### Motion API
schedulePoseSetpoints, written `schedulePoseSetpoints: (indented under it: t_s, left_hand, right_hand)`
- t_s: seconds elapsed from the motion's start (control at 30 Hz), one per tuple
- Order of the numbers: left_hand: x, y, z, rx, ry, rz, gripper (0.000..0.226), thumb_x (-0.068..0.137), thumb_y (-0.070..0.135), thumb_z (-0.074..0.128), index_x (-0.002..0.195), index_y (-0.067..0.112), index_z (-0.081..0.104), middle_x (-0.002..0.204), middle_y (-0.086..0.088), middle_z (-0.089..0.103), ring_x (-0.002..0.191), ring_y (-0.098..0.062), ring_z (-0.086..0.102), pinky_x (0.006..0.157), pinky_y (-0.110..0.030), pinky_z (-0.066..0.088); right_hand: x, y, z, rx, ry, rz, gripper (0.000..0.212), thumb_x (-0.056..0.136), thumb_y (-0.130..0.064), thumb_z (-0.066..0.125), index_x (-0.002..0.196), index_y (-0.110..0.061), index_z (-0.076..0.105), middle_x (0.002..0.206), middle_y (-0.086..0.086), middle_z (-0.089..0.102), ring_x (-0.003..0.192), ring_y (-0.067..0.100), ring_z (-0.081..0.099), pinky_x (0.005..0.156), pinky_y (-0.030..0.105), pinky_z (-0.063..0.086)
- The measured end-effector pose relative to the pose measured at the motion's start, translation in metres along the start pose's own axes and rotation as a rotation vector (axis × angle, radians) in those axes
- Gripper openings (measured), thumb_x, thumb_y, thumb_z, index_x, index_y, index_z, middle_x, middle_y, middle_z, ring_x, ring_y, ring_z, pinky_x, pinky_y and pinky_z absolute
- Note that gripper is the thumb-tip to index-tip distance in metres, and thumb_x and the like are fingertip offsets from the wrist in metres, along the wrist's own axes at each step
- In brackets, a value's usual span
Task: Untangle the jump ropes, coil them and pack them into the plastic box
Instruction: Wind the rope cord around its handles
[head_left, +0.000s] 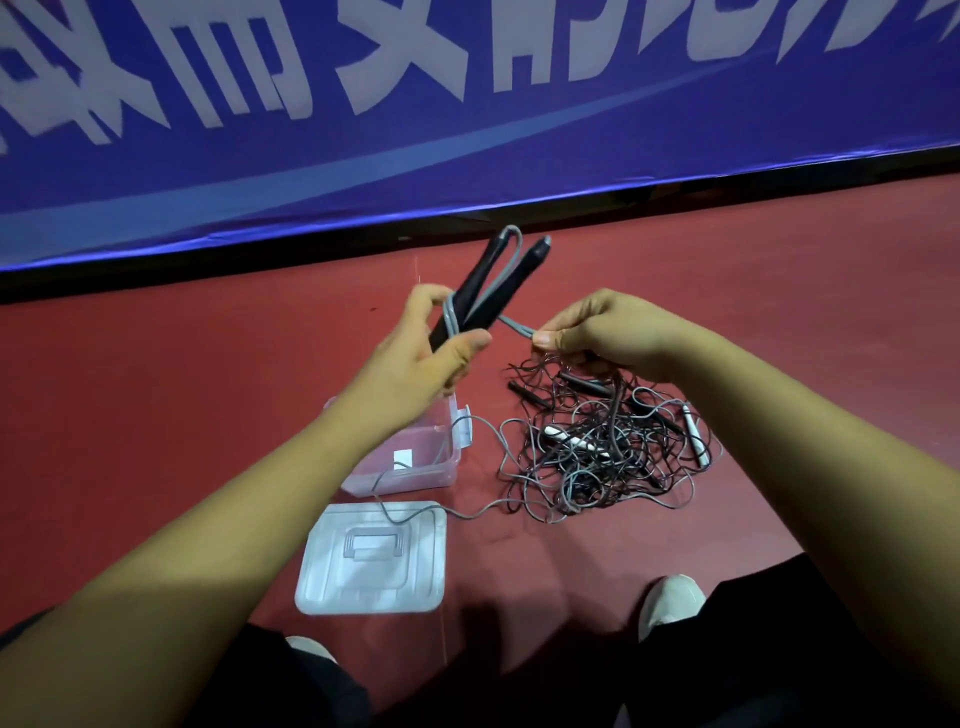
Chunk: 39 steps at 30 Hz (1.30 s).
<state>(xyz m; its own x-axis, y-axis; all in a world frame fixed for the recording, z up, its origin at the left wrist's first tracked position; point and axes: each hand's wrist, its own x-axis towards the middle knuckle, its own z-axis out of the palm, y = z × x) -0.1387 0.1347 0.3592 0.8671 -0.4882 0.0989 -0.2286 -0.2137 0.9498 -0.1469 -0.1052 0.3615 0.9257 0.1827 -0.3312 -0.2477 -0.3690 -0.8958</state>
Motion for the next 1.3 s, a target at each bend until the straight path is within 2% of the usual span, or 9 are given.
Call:
schedulePoseSetpoints:
  t_s: [0.13, 0.27, 0.37, 0.47, 0.63, 0.77, 1.0, 1.07, 1.3]
  left_hand:
    - [0.005, 0.0, -0.007, -0.088, -0.021, -0.04, 0.044, 0.098, 0.014, 0.058, 0.136, 0.03, 0.041, 0.073, 0.002, 0.047, 0.057, -0.011, 0.042, 0.048, -0.02, 0.035]
    - [0.016, -0.002, -0.016, -0.13, 0.138, -0.077, 0.012, 0.101, 0.015, 0.052, 0.106, 0.019, 0.041, 0.066, -0.003, 0.04, 0.046, -0.006, 0.036, 0.043, -0.019, 0.028]
    - [0.024, -0.01, -0.031, -0.158, 0.22, -0.144, 0.017, 0.101, 0.025, 0.054, 0.098, 0.019, 0.039, 0.063, -0.003, 0.04, 0.046, -0.011, 0.033, 0.044, -0.022, 0.027]
    - [0.027, -0.024, -0.043, -0.12, 0.207, -0.247, 0.02, 0.099, 0.031, 0.057, 0.094, 0.021, 0.04, 0.065, -0.004, 0.042, 0.048, -0.013, 0.034, 0.042, -0.021, 0.028]
    - [0.019, -0.035, -0.026, 0.663, -0.02, -0.31, 0.039, 0.094, 0.041, 0.061, 0.1, 0.01, 0.037, 0.079, -0.01, 0.055, 0.061, -0.025, 0.049, 0.054, -0.034, 0.035]
    - [0.006, -0.031, 0.014, 0.912, -0.18, -0.273, 0.046, 0.096, 0.047, 0.056, 0.103, 0.009, 0.032, 0.091, -0.012, 0.057, 0.076, -0.03, 0.053, 0.062, -0.037, 0.035]
    - [-0.007, -0.04, 0.04, 0.967, -0.267, -0.243, 0.067, 0.081, 0.072, 0.056, 0.103, 0.01, 0.046, 0.093, -0.013, 0.065, 0.085, -0.035, 0.061, 0.073, -0.042, 0.05]
    - [-0.007, -0.039, 0.042, 0.946, -0.262, -0.248, 0.062, 0.079, 0.075, 0.057, 0.095, 0.015, 0.049, 0.086, -0.008, 0.063, 0.077, -0.03, 0.058, 0.066, -0.038, 0.048]
    - [-0.011, -0.018, 0.037, 0.712, -0.467, -0.184, 0.029, 0.089, 0.049, 0.061, 0.076, 0.027, 0.048, 0.067, 0.011, 0.051, 0.059, -0.006, 0.05, 0.059, -0.029, 0.039]
  right_hand:
    - [-0.006, -0.009, -0.004, 0.066, 0.015, -0.015, 0.017, 0.091, -0.016, 0.066, 0.087, -0.002, 0.074, 0.055, 0.003, 0.035, 0.05, 0.015, 0.028, 0.049, 0.024, 0.022]
    - [-0.019, -0.026, -0.012, 0.052, 0.057, -0.086, 0.015, 0.091, -0.012, 0.065, 0.097, 0.0, 0.073, 0.057, 0.003, 0.042, 0.053, 0.016, 0.039, 0.051, 0.026, 0.038]
    - [-0.03, -0.031, -0.011, -0.033, 0.069, -0.117, 0.016, 0.093, -0.01, 0.064, 0.101, 0.0, 0.073, 0.062, 0.005, 0.049, 0.056, 0.017, 0.051, 0.054, 0.024, 0.049]
    - [-0.034, -0.034, -0.006, -0.111, 0.095, -0.156, 0.012, 0.092, -0.01, 0.066, 0.096, -0.001, 0.073, 0.061, 0.007, 0.05, 0.055, 0.019, 0.05, 0.054, 0.027, 0.045]
    - [-0.041, -0.042, 0.0, -0.281, 0.162, -0.218, 0.015, 0.086, -0.019, 0.075, 0.073, -0.012, 0.072, 0.047, -0.006, 0.044, 0.041, 0.007, 0.032, 0.041, 0.017, 0.027]
    - [-0.038, -0.042, 0.013, -0.375, 0.216, -0.333, 0.014, 0.083, -0.018, 0.076, 0.073, -0.009, 0.073, 0.054, -0.002, 0.049, 0.046, 0.005, 0.034, 0.044, 0.021, 0.028]
    - [-0.031, -0.037, 0.013, -0.469, 0.284, -0.42, 0.008, 0.084, -0.019, 0.074, 0.082, -0.012, 0.077, 0.072, 0.005, 0.072, 0.062, 0.013, 0.06, 0.062, 0.033, 0.047]
    - [-0.03, -0.036, 0.011, -0.474, 0.305, -0.435, 0.008, 0.085, -0.021, 0.073, 0.083, -0.015, 0.078, 0.075, 0.004, 0.073, 0.071, 0.022, 0.066, 0.063, 0.036, 0.05]
    - [-0.022, -0.032, 0.003, -0.432, 0.416, -0.451, 0.009, 0.083, -0.022, 0.076, 0.085, -0.014, 0.079, 0.077, 0.002, 0.074, 0.074, 0.015, 0.067, 0.067, 0.032, 0.051]
